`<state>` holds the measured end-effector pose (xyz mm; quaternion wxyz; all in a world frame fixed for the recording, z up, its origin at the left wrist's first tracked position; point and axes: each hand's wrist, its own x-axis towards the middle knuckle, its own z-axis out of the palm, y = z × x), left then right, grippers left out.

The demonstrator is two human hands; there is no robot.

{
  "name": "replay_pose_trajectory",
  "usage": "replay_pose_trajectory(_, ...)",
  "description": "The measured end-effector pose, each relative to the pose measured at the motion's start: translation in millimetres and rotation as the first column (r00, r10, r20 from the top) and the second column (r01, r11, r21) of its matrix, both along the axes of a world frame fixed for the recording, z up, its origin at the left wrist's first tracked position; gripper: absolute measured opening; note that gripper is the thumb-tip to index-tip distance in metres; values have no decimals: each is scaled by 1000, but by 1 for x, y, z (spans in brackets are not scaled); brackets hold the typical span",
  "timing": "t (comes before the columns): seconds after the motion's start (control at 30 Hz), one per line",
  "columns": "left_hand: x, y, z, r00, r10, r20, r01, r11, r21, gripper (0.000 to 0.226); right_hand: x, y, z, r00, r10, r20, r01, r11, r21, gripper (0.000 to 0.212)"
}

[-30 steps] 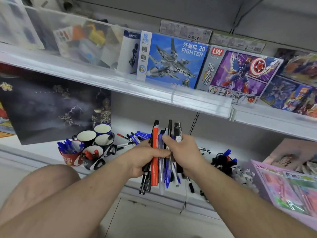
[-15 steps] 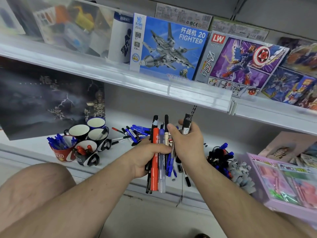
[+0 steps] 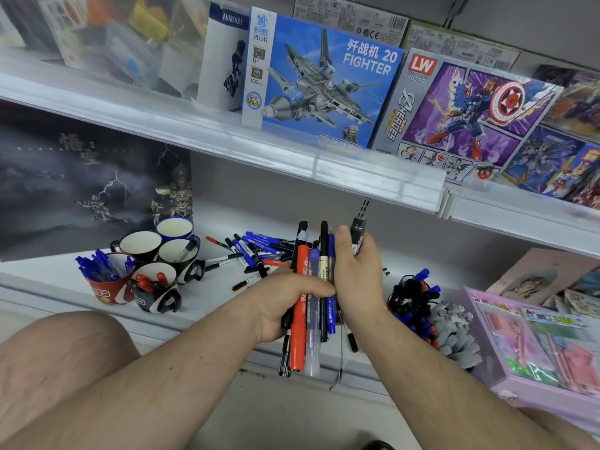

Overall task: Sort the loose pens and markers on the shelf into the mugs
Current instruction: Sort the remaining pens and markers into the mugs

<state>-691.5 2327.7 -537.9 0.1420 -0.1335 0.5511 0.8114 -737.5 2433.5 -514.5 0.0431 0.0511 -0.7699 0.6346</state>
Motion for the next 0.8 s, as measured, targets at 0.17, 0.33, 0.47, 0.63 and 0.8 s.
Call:
replay_pose_trajectory(0.17, -6, -10, -4, 998, 65, -21, -66, 997, -30, 24, -5, 10, 14, 806, 277, 523, -57, 916, -397, 29)
replay_pose_trajectory(0.33, -8, -23, -7, 994, 65, -85, -69, 997, -41, 31, -8, 25, 15, 768, 372, 521, -135, 890, -435, 13)
replay_pose_trajectory(0.47, -12, -32, -9, 992, 69, -103, -76, 995, -58, 51, -8, 31, 18, 719, 426, 549, -244, 895, -374, 27)
replay_pose_trajectory(0.63, -18, -37, -15, 991, 99, -87, -104, 993, -55, 29, -16, 36, 11, 609, 507, 610, -259, 854, -451, 28)
replay_pose_trajectory(0.8, -24, -33, -28, 990, 136, -31, -138, 989, -55, 45, -24, 42, -2, 707, 392, 589, -264, 918, -295, 20)
